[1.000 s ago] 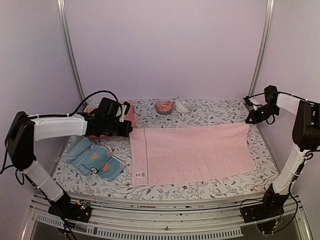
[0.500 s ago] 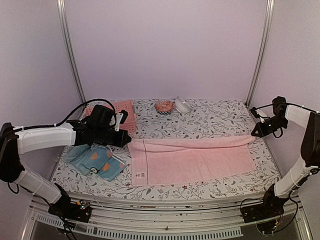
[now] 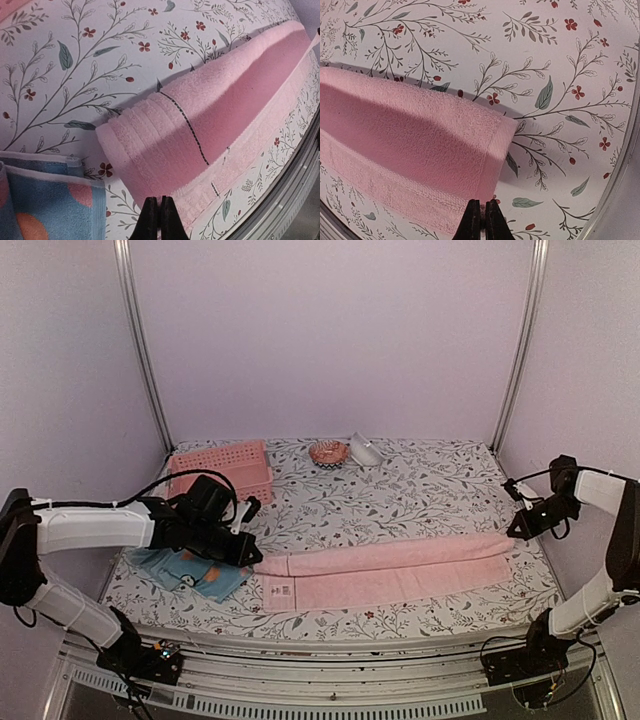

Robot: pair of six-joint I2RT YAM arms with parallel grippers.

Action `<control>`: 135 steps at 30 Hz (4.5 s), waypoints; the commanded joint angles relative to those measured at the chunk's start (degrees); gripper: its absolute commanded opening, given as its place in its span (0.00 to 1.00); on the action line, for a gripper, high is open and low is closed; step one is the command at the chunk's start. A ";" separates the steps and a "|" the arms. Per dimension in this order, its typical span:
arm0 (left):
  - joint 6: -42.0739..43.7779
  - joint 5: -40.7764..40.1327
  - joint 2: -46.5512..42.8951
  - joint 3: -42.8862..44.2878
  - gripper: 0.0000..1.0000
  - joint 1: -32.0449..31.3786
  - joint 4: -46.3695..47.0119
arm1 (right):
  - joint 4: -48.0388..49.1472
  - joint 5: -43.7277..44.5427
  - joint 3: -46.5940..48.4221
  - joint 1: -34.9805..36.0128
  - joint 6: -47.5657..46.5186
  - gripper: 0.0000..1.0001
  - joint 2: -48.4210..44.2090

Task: Roll the towels
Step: Fold the towel at the center of the board, then move the towel to the center of the board.

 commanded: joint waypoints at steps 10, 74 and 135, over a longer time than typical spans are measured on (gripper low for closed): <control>-0.77 2.73 7.01 -0.57 0.00 -3.14 -3.13 | 3.06 4.52 -6.95 -0.72 -3.71 0.03 0.39; -1.44 -2.55 7.49 8.29 0.24 -12.33 -4.53 | -3.11 -10.07 0.81 -3.54 -6.84 0.33 -0.94; 1.57 2.37 16.43 8.86 0.07 -2.69 3.60 | -2.54 5.43 5.60 6.36 6.32 0.14 10.97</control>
